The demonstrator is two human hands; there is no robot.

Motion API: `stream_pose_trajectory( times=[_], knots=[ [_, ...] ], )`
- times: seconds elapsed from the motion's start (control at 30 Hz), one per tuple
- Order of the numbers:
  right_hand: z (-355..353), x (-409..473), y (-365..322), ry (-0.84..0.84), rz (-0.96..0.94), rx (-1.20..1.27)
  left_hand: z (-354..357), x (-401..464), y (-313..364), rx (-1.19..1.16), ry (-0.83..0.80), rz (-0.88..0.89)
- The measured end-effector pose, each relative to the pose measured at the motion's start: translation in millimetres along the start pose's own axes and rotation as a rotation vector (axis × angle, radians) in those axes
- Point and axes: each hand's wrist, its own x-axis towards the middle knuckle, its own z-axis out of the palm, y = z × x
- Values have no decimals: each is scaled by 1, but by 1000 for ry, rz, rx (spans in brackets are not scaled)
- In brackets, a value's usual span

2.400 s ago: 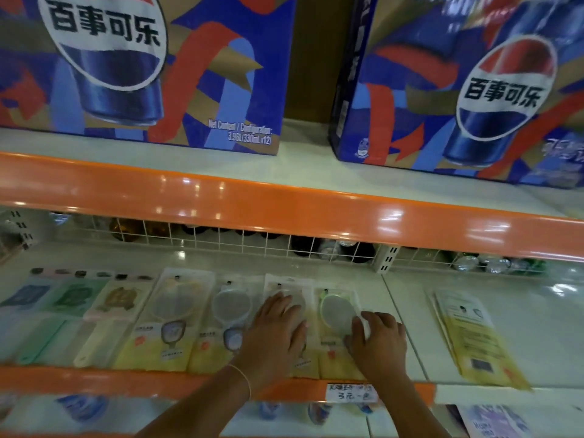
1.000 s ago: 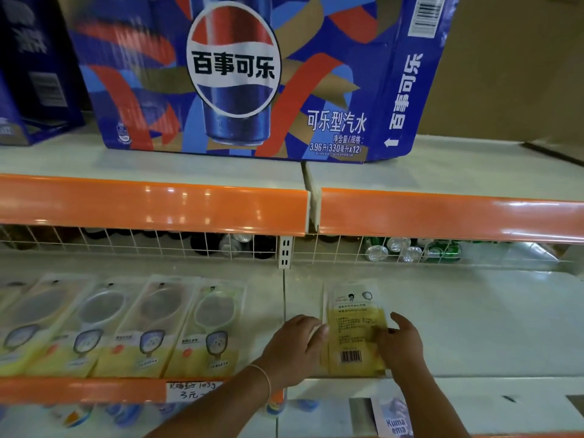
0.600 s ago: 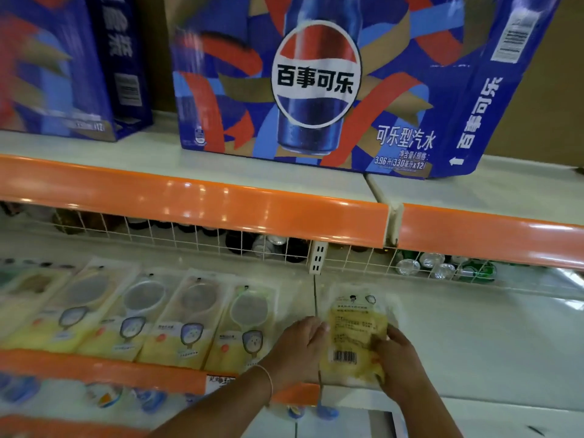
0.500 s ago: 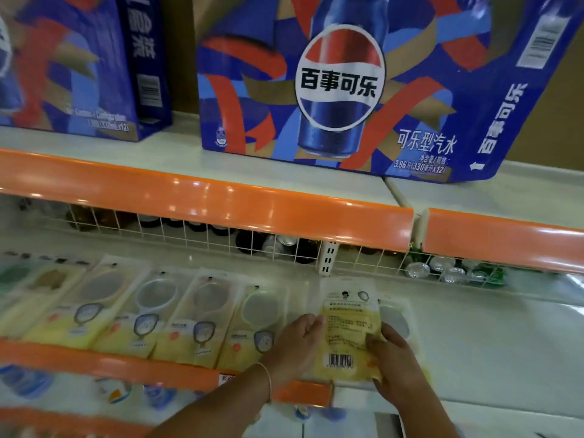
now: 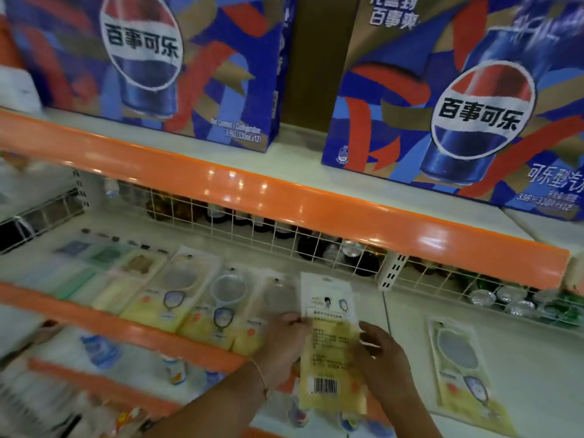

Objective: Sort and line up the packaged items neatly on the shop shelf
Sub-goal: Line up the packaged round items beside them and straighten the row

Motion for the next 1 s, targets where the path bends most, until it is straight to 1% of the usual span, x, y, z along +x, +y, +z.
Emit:
stream_pose_trajectory(
  times=[0.07, 0.1, 0.23, 0.3, 0.33, 0.4, 0.5, 0.57, 0.63, 0.67, 0.7, 0.73, 0.8, 0.83, 0.87, 0.93, 1.0],
  knots=[
    [18, -2, -9, -54, -68, -70, -15, -3, 1, 35, 22, 60],
    [28, -4, -15, -92, -73, -58, -22, -4, 2, 48, 21, 92],
    [60, -9, -25, -228, 32, 222, -43, -19, 13, 112, -93, 221],
    [75, -9, -24, -259, 99, 338, -50, -26, 16, 181, -125, 289],
    [81, -10, -26, -248, 147, 365, -54, -29, 17, 242, -120, 339],
    [92, -9, -24, -165, 208, 429, -63, -30, 18, 370, -126, 450],
    [97, -8, -26, -99, 142, 415, -75, -28, 24, 427, -201, 541],
    [93, -5, -27, -68, 124, 434, -82, -30, 27, 411, -139, 600],
    [91, -5, -28, -26, 118, 433, -90, -26, 28, 377, 30, 663],
    [90, -4, -26, -14, 129, 428, -95, -23, 29, 373, 117, 667],
    [90, -5, -25, -4, 145, 430, -99, -19, 29, 379, 173, 637],
    [90, -6, -23, -8, 160, 440, -102, -15, 30, 388, 173, 550],
    [89, -9, -20, -31, 189, 426, -104, -7, 27, 345, 41, 327],
    [89, -11, -19, -26, 202, 394, -103, -4, 25, 297, -34, 243],
    [90, -11, -18, -18, 204, 351, -102, -1, 22, 241, -72, 181],
    [91, -14, -17, -8, 206, 251, -99, 1, 16, 195, -61, 109],
    [89, -15, -13, -28, 227, 181, -95, 4, 13, 254, -6, 88]
  ],
)
